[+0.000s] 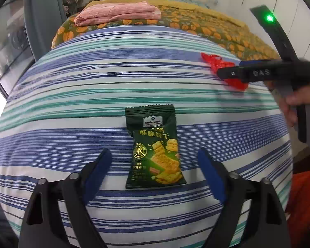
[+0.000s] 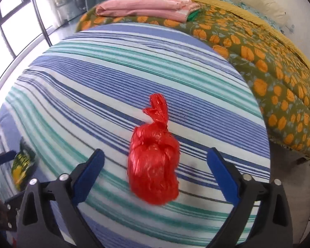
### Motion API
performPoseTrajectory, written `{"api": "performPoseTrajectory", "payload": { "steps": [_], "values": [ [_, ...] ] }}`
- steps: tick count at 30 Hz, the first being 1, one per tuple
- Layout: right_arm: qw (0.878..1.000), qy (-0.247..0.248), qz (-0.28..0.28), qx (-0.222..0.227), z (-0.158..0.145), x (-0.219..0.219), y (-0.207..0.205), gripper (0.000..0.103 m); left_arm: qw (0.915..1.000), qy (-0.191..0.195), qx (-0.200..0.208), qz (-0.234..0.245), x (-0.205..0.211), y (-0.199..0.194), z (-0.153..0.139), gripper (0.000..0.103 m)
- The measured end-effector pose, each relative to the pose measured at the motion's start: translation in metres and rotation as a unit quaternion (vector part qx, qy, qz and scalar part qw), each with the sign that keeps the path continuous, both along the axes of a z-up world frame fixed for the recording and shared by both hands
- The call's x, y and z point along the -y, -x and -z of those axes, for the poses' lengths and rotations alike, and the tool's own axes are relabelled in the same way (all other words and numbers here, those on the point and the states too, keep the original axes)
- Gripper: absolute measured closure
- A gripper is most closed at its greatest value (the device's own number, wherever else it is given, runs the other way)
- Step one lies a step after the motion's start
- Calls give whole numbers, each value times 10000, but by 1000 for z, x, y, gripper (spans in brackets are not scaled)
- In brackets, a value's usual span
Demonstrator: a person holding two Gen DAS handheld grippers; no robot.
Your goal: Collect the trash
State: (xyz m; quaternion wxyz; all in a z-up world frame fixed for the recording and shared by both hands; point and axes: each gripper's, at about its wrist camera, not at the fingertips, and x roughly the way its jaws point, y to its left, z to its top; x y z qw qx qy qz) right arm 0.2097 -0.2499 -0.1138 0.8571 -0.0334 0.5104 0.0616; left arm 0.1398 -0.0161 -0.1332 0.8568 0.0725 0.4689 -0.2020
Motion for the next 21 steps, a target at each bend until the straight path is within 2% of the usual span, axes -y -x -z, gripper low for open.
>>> {"api": "performPoseTrajectory", "payload": {
  "steps": [1, 2, 3, 4, 5, 9, 15, 18, 21],
  "values": [
    [9999, -98, 88, -44, 2, 2, 0, 24, 10000, -63, 24, 1, -1, 0, 0, 29],
    [9995, -252, 164, -66, 3, 5, 2, 45, 9998, -154, 79, -14, -1, 2, 0, 36],
    [9993, -313, 202, -67, 4, 6, 3, 58, 9997, -228, 130, -30, -1, 4, 1, 43],
    [9990, -353, 257, -10, 2, 8, 7, 58, 9993, -301, 197, -38, 0, 6, 1, 47],
    [9989, -371, 281, 54, 0, 11, 12, 59, 9993, -286, 245, -6, 0, 8, 0, 57],
    [9967, -718, 258, 290, -18, 25, 48, 59, 9997, -105, 216, -19, -3, 12, -3, 66],
    [9881, -1355, 467, 550, -41, 76, 136, 59, 9986, 369, 187, 328, 22, 33, -22, 70],
    [9812, -1501, 1046, 613, -39, 127, 186, 59, 9954, 583, 205, 735, 54, 51, -36, 70],
    [9748, -1340, 1696, 556, -22, 178, 232, 59, 9900, 842, 100, 1125, 91, 67, -46, 70]
  ]
}}
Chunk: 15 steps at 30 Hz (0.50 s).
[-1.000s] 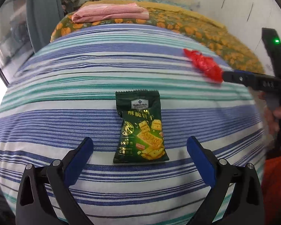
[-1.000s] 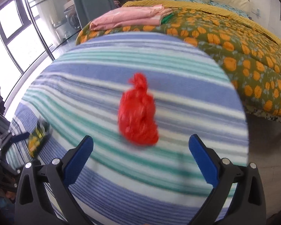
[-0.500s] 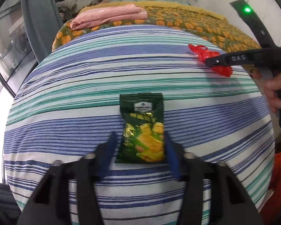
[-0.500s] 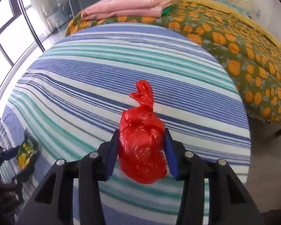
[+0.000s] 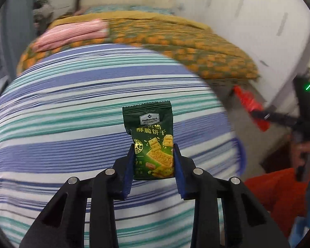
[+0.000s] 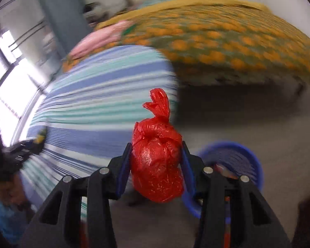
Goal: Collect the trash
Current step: 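Carry the red bag and green packet over the wastebasket and open both tools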
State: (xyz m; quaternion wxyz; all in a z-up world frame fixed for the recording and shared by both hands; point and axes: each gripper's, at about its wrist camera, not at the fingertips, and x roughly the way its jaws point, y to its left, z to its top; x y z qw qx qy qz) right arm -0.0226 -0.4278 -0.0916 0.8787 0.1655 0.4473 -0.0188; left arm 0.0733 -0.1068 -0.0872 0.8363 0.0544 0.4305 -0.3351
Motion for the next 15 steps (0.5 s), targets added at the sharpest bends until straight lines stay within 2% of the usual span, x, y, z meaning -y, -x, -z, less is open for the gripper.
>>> {"api": "performPoseTrajectory", "payload": {
  "steps": [4, 6, 10, 15],
  "values": [
    [9976, -178, 615, -274, 32, 51, 40, 59, 9966, 283, -285, 716, 69, 27, -8, 70],
    [9962, -170, 801, -287, 45, 67, 50, 59, 9936, 261, -341, 1043, 108, 42, -7, 70],
    [9908, -314, 1249, -405, 79, 100, 56, 59, 9865, -39, -450, 1573, 192, 69, 13, 70],
    [9810, -780, 1738, -359, 116, 134, 66, 58, 9823, -587, -462, 1720, 265, 82, 61, 69]
  ]
}}
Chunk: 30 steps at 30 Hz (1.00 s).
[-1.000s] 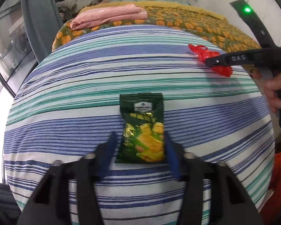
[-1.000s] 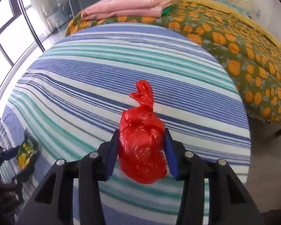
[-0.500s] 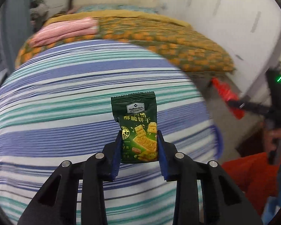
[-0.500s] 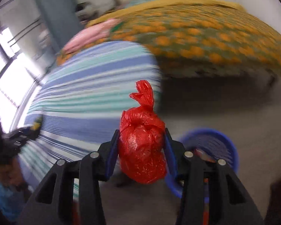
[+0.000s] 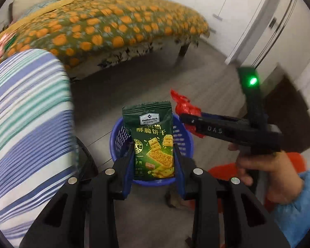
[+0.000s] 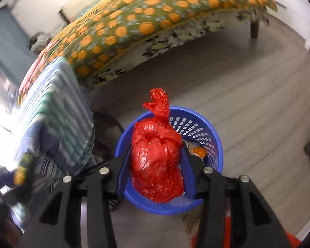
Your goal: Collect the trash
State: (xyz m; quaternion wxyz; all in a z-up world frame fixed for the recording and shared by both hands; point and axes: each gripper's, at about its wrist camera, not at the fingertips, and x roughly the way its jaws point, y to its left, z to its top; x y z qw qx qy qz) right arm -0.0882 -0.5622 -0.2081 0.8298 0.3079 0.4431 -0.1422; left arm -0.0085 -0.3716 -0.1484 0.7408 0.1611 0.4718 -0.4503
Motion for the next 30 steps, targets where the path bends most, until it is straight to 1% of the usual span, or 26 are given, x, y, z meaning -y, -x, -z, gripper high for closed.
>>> {"api": "performPoseTrajectory", "payload": {
  "steps": [2, 3, 4, 5, 6, 7, 8, 9, 10, 11, 14, 16, 17, 19, 21, 22, 24, 25, 26, 28, 29, 30],
  "values": [
    [9998, -154, 87, 101, 10, 8, 3, 54, 9999, -111, 4, -17, 23, -3, 22, 68],
    [9996, -229, 112, 129, 13, 11, 5, 39, 9999, -123, -6, -34, 32, -5, 32, 65],
    [9994, -265, 194, 148, 17, 16, 6, 27, 9998, -155, 18, -81, 39, -7, 40, 62],
    [9992, -212, 285, 193, 17, 19, 9, 26, 9997, -187, 49, -123, 42, -7, 46, 53],
    [9991, -177, 311, 223, 17, 20, 11, 25, 9996, -221, 89, -176, 42, -8, 48, 41],
    [9991, -114, 343, 239, 14, 21, 16, 20, 9993, -208, 166, -276, 39, -8, 48, 35],
    [9989, -62, 380, 250, 11, 22, 19, 15, 9991, -130, 221, -347, 33, -7, 46, 25],
    [9984, 57, 461, 321, 4, 21, 27, 9, 9987, -8, 285, -416, 29, -7, 41, 17],
    [9981, 137, 492, 352, 0, 19, 31, 6, 9978, 160, 406, -506, 21, -2, 33, 14],
    [9977, 260, 514, 345, -5, 16, 36, 5, 9970, 231, 488, -555, 17, 0, 28, 13],
    [9964, 540, 586, 284, -21, 6, 45, 4, 9931, 457, 748, -783, -1, 10, 7, 12],
    [9951, 706, 631, 271, -31, -4, 50, 4, 9881, 696, 887, -1046, -17, 20, -12, 9],
    [9941, 829, 660, 226, -36, -9, 53, 4, 9866, 768, 944, -1083, -20, 23, -19, 5],
    [9906, 1166, 700, 142, -51, -24, 63, 4, 9850, 864, 1110, -1004, -26, 32, -34, 5],
    [9853, 1481, 778, 349, -70, -38, 76, 4, 9852, 823, 1299, -757, -32, 45, -47, 5],
    [9780, 1756, 914, 661, -84, -49, 89, 4, 9843, 697, 1500, -622, -33, 53, -54, 5],
    [9623, 2071, 1169, 1317, -109, -70, 116, 4, 9784, 584, 1862, -674, -38, 64, -63, 5],
    [9616, 2114, 1186, 1290, -114, -74, 119, 4, 9735, 523, 2074, -804, -42, 70, -69, 5],
    [9644, 2112, 1192, 1051, -116, -78, 118, 4, 9723, 508, 2119, -851, -44, 72, -71, 5],
    [9699, 2057, 1098, 700, -115, -78, 117, 5, 9729, 463, 2079, -898, -46, 76, -75, 5],
    [9707, 2025, 1106, 668, -114, -78, 119, 5, 9738, 439, 2046, -890, -48, 77, -76, 5],
    [9738, 1846, 1142, 681, -114, -75, 124, 5, 9744, 432, 2015, -899, -50, 76, -76, 5]
  ]
}}
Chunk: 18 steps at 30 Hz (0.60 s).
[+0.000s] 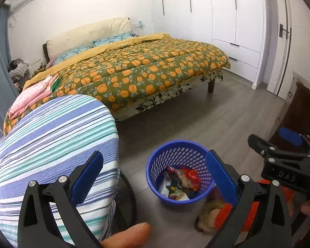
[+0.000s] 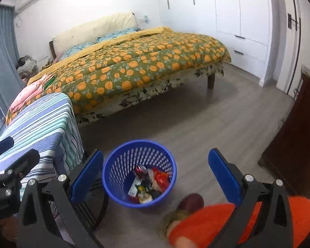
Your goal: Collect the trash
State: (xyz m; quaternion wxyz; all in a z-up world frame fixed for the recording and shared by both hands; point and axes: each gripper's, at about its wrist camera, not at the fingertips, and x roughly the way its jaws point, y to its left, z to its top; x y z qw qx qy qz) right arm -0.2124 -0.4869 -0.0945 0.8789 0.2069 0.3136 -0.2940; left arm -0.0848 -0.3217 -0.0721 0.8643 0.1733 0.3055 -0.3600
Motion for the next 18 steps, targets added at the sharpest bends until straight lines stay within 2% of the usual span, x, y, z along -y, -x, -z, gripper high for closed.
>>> {"api": "performPoseTrajectory", "payload": {
  "steps": [2, 3, 10, 18],
  "values": [
    [9996, -282, -59, -11, 2, 2, 5, 5, 9997, -31, -239, 18, -5, -3, 1, 5],
    [9993, -327, -12, -205, 3, 1, 6, 5, 9991, -80, -416, 12, -7, -5, 4, 5],
    [9955, -401, -200, -840, 10, -18, 10, 5, 9941, -462, -981, 63, -2, -9, 31, 5],
    [9912, -512, -261, -1192, 23, -27, 12, 5, 9906, -694, -1177, 39, 3, -8, 45, 5]
  ]
}}
